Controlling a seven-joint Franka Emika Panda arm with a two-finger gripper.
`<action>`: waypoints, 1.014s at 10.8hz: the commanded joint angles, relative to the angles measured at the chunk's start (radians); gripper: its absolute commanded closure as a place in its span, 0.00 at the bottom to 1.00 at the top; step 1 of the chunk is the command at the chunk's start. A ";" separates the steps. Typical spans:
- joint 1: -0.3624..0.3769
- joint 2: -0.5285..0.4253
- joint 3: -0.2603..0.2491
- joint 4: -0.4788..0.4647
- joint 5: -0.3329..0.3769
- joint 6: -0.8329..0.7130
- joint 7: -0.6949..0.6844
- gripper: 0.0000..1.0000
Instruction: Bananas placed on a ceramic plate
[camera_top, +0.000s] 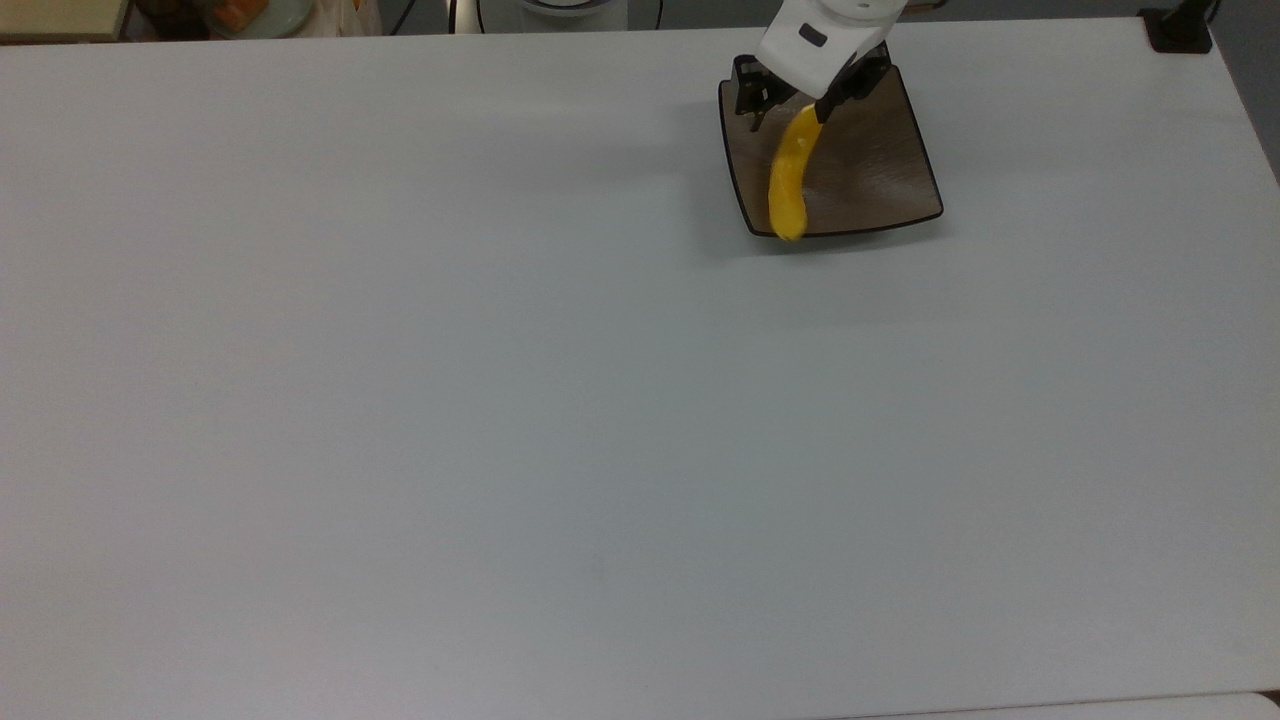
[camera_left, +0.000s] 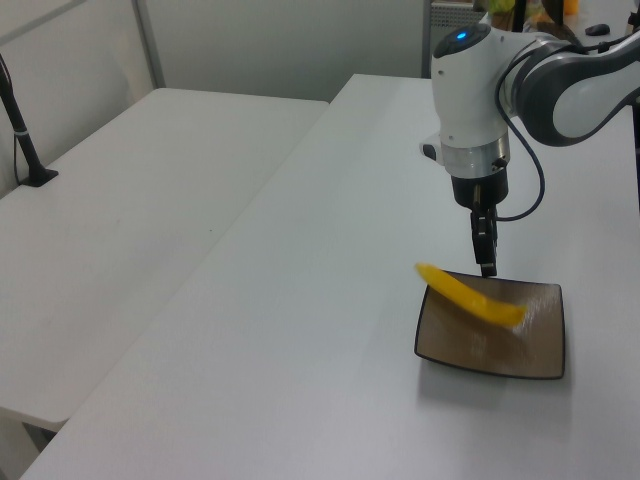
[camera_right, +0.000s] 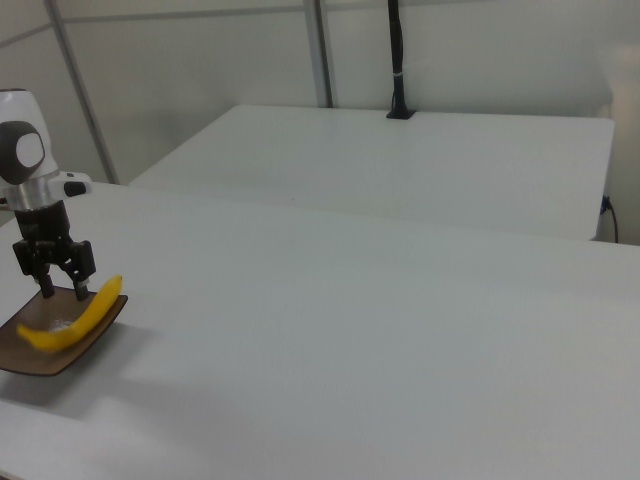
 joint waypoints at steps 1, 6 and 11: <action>-0.010 -0.010 0.002 0.005 -0.005 0.016 0.017 0.00; -0.062 -0.066 -0.102 0.068 -0.080 0.004 -0.130 0.00; -0.062 -0.135 -0.365 0.091 -0.056 -0.018 -0.328 0.00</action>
